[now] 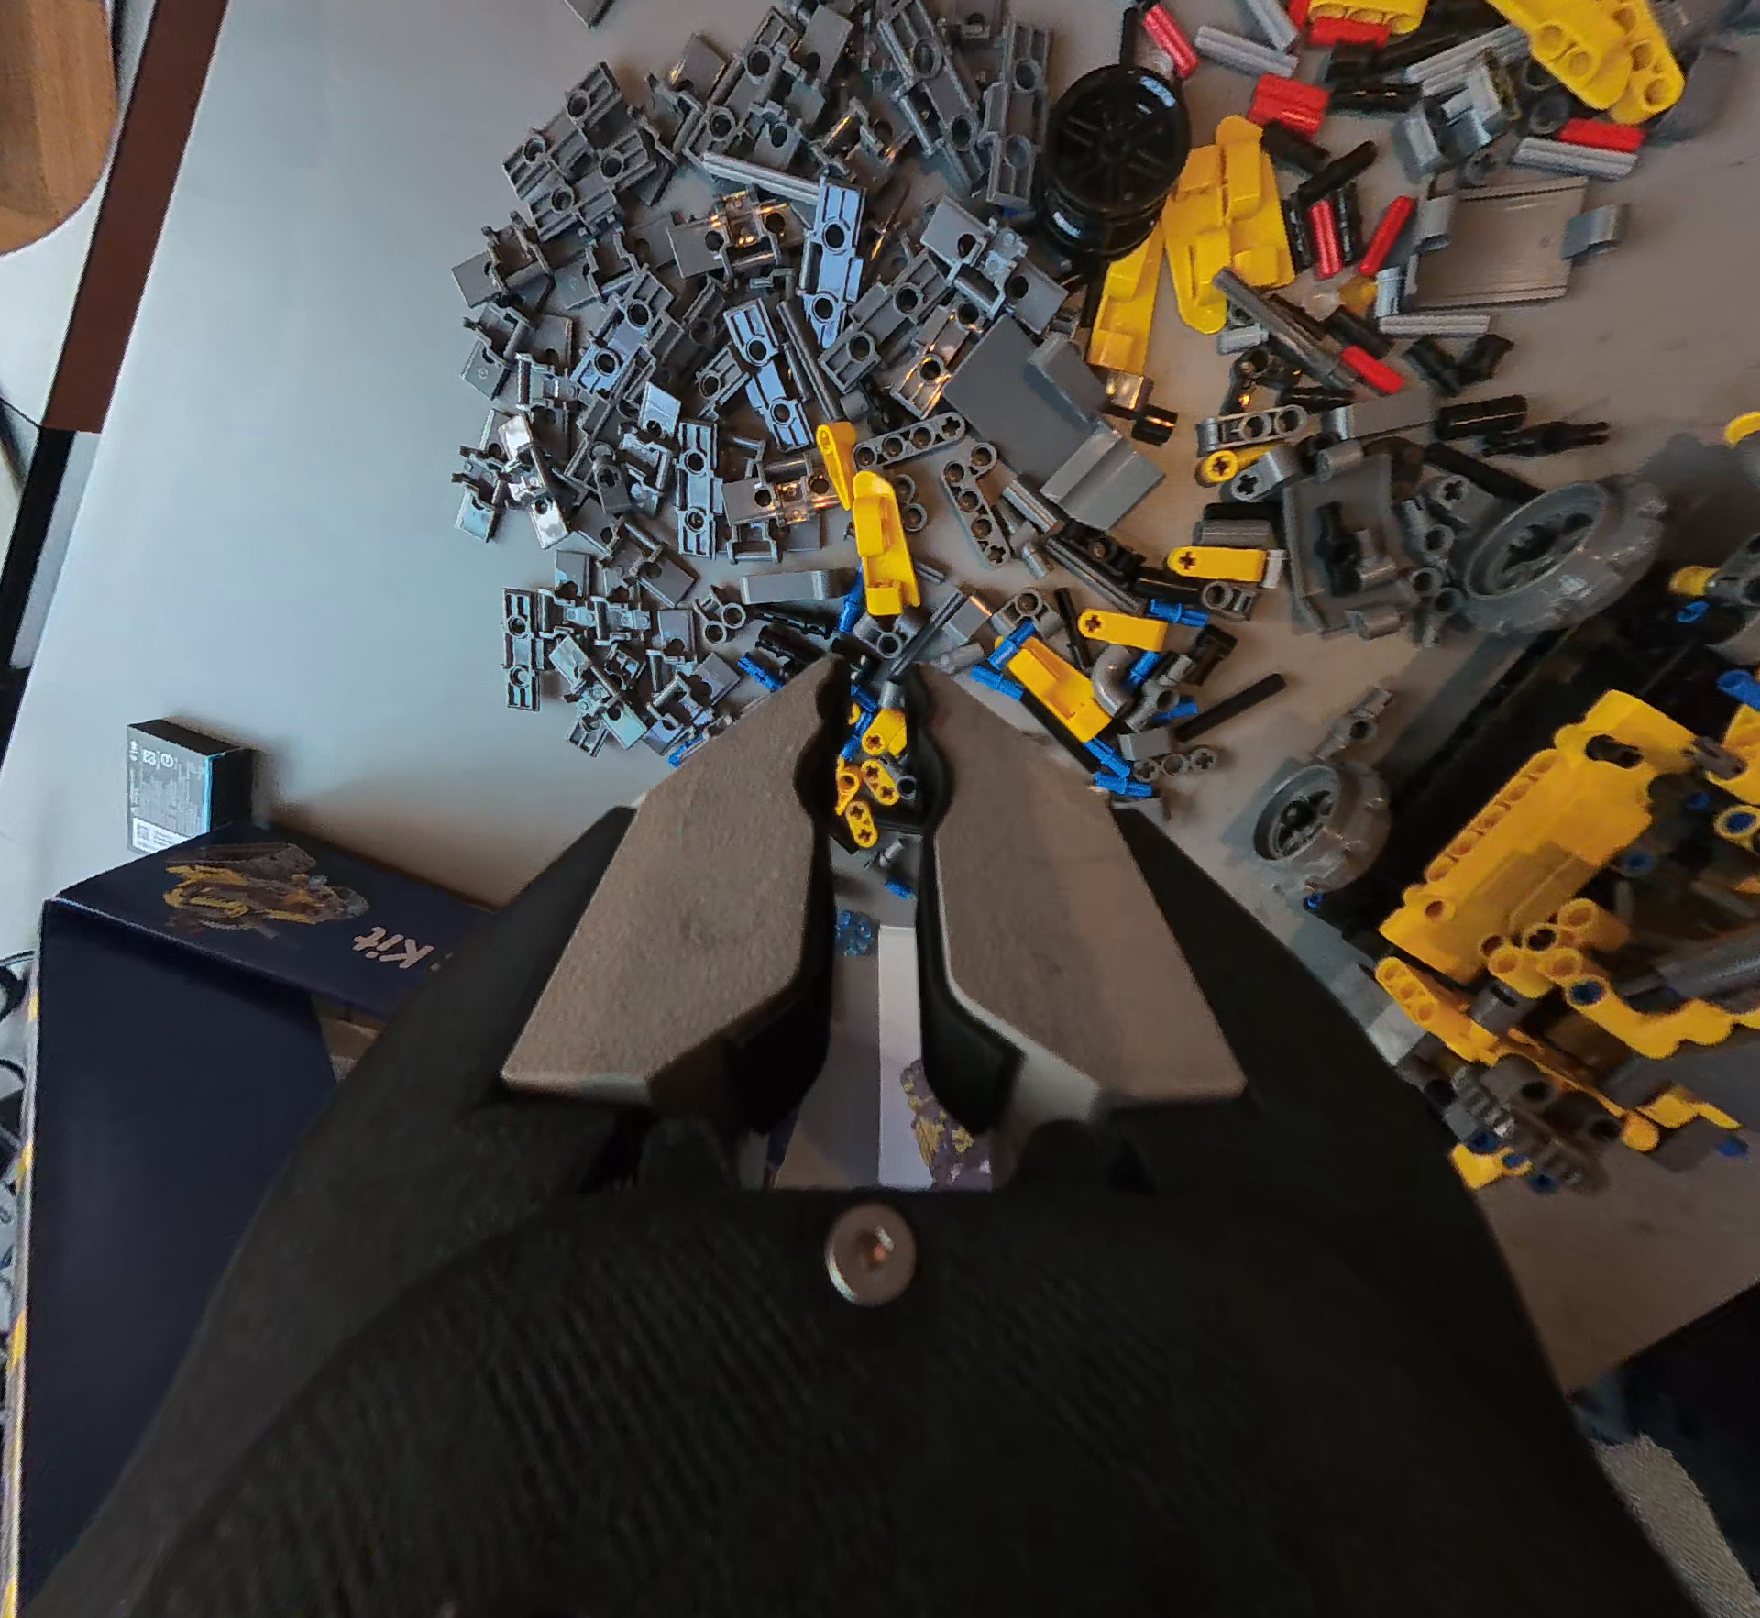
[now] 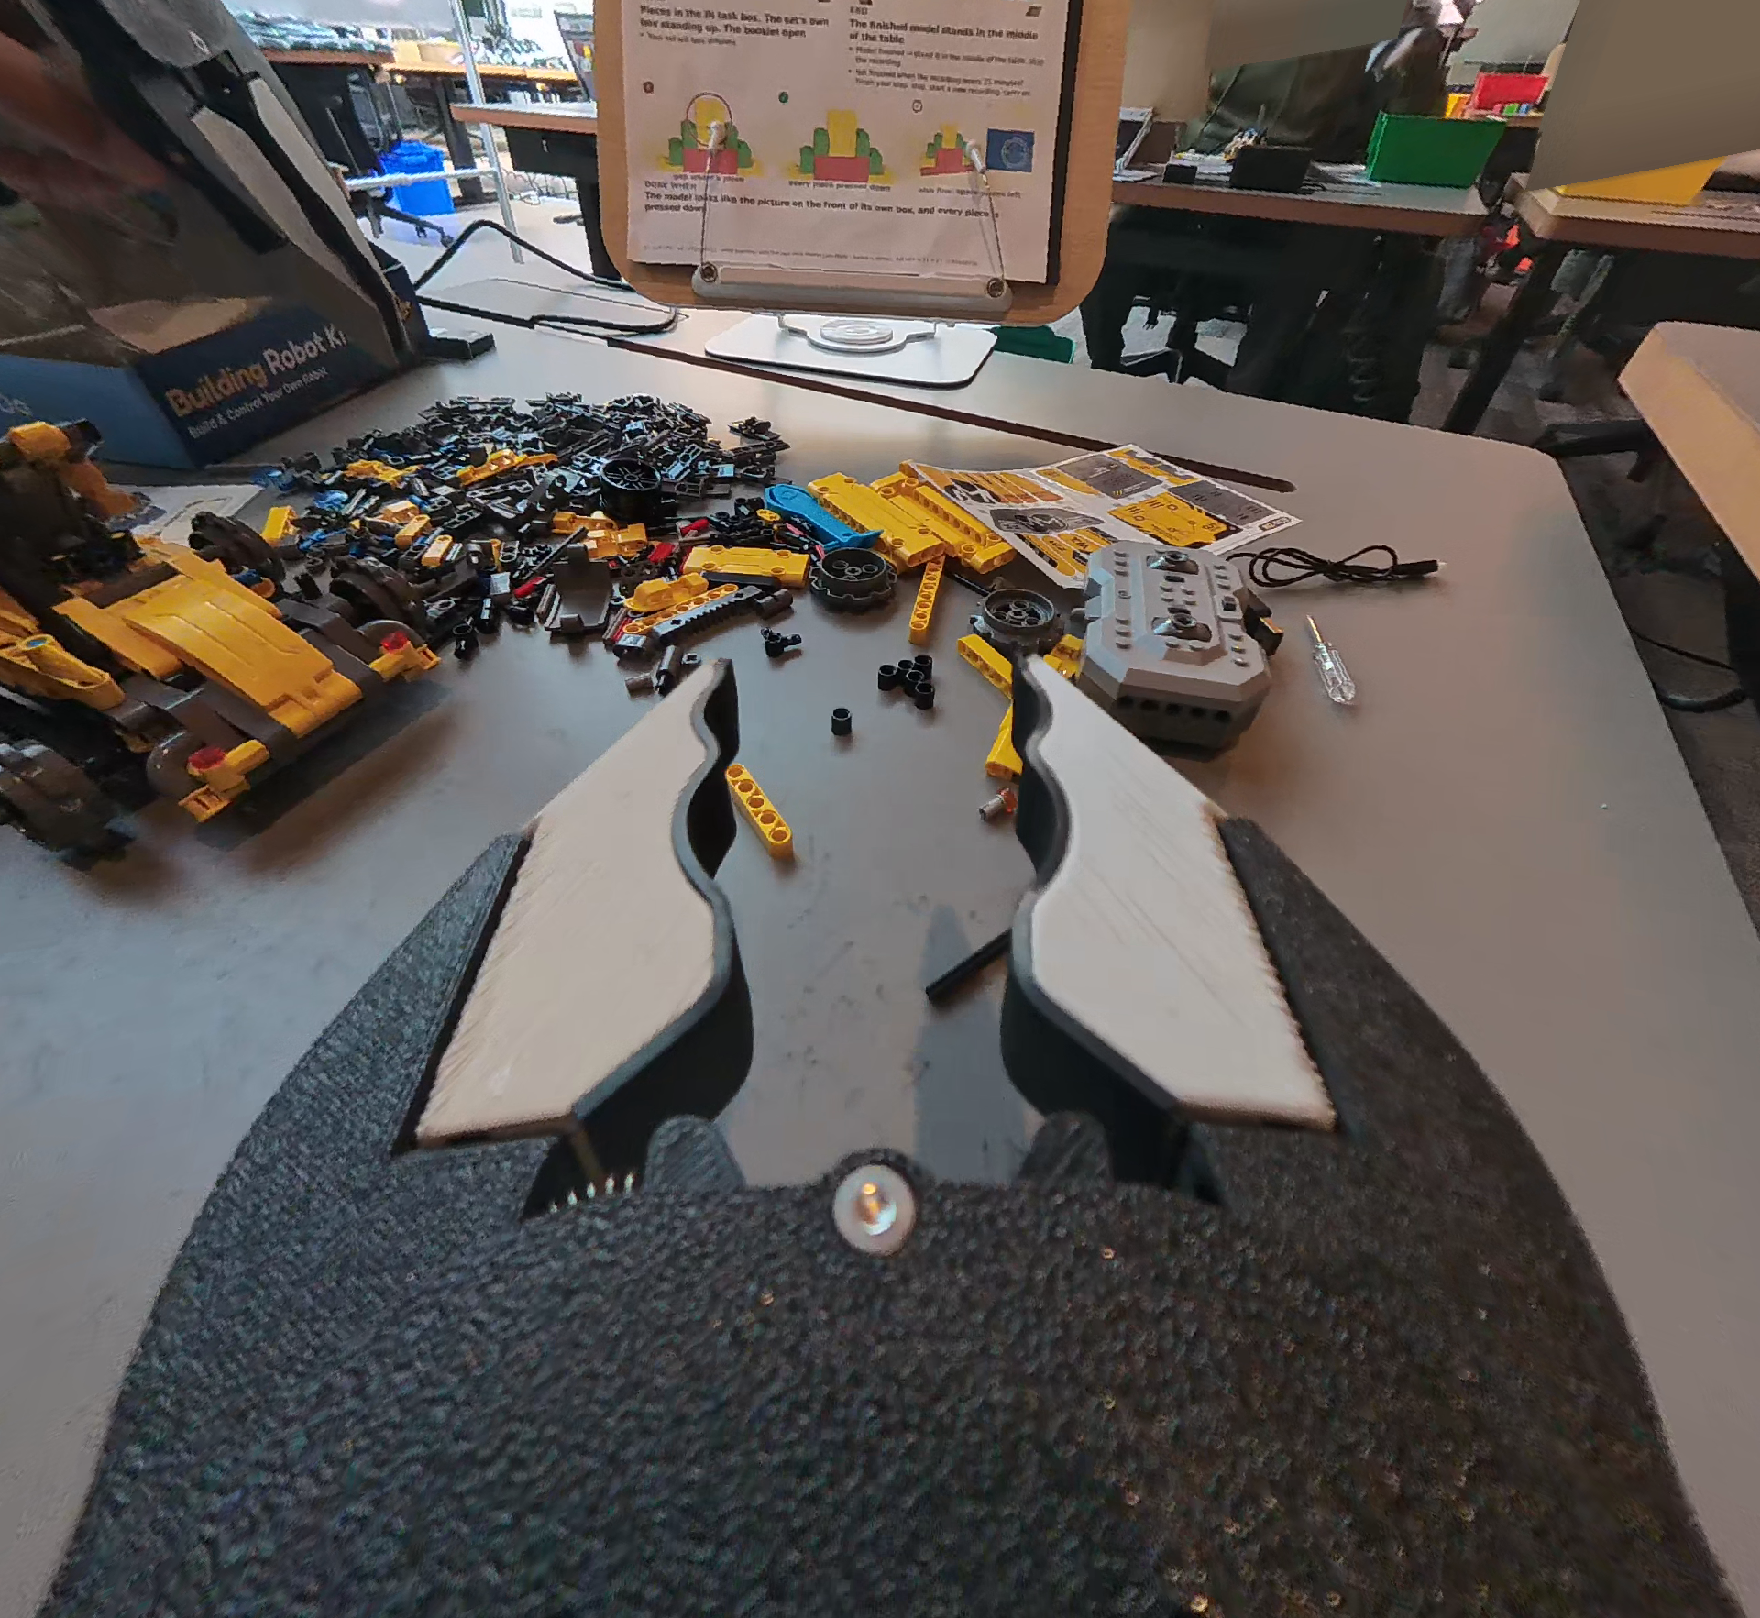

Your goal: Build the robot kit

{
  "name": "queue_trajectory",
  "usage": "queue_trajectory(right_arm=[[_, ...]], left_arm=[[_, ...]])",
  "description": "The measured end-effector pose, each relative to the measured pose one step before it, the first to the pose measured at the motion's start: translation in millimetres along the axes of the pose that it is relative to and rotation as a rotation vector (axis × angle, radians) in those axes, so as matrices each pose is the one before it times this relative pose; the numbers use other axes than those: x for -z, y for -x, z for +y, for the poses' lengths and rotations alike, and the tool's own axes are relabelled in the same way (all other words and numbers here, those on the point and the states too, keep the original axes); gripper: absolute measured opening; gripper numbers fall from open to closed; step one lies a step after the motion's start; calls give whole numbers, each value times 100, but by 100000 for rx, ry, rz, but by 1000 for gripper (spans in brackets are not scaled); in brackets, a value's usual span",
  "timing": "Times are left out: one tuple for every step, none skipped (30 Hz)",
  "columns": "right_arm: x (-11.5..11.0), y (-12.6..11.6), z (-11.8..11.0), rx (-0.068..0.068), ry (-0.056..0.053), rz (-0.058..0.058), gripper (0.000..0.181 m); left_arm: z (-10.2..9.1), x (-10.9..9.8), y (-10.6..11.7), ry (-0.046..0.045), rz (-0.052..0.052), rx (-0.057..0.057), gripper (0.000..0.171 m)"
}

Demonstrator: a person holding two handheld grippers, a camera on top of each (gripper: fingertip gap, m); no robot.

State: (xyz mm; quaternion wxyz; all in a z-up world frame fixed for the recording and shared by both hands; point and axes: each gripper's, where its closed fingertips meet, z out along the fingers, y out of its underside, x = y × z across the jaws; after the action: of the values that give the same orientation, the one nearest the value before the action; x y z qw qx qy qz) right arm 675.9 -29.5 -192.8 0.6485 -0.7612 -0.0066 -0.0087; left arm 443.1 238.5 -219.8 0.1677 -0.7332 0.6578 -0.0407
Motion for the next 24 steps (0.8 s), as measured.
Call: queue_trajectory(right_arm=[[-50,93,55,555,428,-225,57],[-25,89,31,697,227,-54,57],[-12,84,6,766,103,13,57],[-19,95,23,731,170,-113,56],[-21,108,4,835,117,-121,56],[6,106,-30,965,-83,-31,56],[20,108,-58,1032,-300,66,55],[25,123,-70,1091,-378,3,55],[7,123,-40,873,-298,-238,55],[8,146,-42,465,-190,-639,55],[52,165,-125,339,-738,-784,55],[93,137,-208,309,-1196,-709,54],[114,101,-208,108,-1312,-608,54],[120,88,-183,-278,-1233,-736,53],[116,87,-187,-637,-1201,-974,53],[105,51,-182,-790,-1229,-836,53],[107,2,-152,-786,-1073,-619,53],[103,15,-147,-845,-1006,-681,53],[83,25,-143,-965,-1026,-832,53],[81,20,-130,-912,-902,-681,53],[78,-26,-117,-661,-783,-334,53],[76,-16,-106,-501,-748,-191,53],[64,0,-90,-412,-618,-223,53],[45,-14,-65,-217,-418,-24,53]], left_arm=[[271,-59,224,630,-113,740,8],[326,-55,244,769,-295,435,8],[386,-44,258,1001,-351,518,8],[377,-20,285,1016,-502,654,8],[316,-11,282,684,-426,795,9],[326,-28,209,816,10,1065,8],[353,-115,50,1155,773,1039,8],[511,-276,-118,2062,1570,739,6],[676,-459,-5,3473,865,463,5],[609,-582,407,3780,-1564,698,6],[444,-590,521,3341,-1924,1388,6],[349,-542,283,3153,-551,1606,6],[306,-456,112,2726,-249,878,7],[253,-347,115,2191,-1097,-95,7],[261,-282,26,1830,-781,-662,7],[286,-236,-48,1951,-295,-326,7],[296,-242,21,1901,-435,-77,7],[242,-234,133,1556,-749,208,7],[151,-252,129,1183,-484,513,6],[112,-266,221,894,-826,795,6],[210,-262,177,1446,-511,896,6],[200,-206,71,1348,18,512,6],[9,-25,-11,-82,325,-15,6],[-1,10,27,-224,42,-271,6]])
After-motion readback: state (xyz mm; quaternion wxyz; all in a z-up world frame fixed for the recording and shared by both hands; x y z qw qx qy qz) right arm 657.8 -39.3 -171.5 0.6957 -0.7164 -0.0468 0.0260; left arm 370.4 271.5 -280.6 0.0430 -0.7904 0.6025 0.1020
